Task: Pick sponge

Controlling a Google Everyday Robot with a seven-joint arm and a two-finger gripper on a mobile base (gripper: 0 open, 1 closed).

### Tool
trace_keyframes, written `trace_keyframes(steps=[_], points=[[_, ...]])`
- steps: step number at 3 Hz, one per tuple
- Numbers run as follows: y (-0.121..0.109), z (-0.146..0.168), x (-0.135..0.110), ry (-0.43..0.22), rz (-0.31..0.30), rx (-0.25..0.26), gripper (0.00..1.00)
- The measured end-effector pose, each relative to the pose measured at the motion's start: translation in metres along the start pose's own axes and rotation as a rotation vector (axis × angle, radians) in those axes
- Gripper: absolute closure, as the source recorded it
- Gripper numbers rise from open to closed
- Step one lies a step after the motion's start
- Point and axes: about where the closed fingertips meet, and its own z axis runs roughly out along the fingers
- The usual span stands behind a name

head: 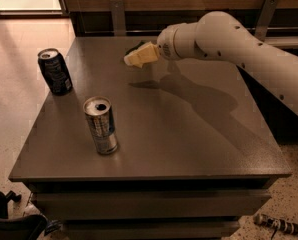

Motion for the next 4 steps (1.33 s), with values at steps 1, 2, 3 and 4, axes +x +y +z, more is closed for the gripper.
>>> trace_keyframes(steps=[1,2,3,4], points=[[-0.006,0.025,0.000,-0.046,0.024,0.006,0.00],[-0.007,0.044,0.007,-0.037,0.039,0.017,0.00],[-0.011,0.059,0.028,-0.031,0.083,0.026,0.00],[-0.015,0.068,0.049,-0.026,0.124,0.033,0.00]])
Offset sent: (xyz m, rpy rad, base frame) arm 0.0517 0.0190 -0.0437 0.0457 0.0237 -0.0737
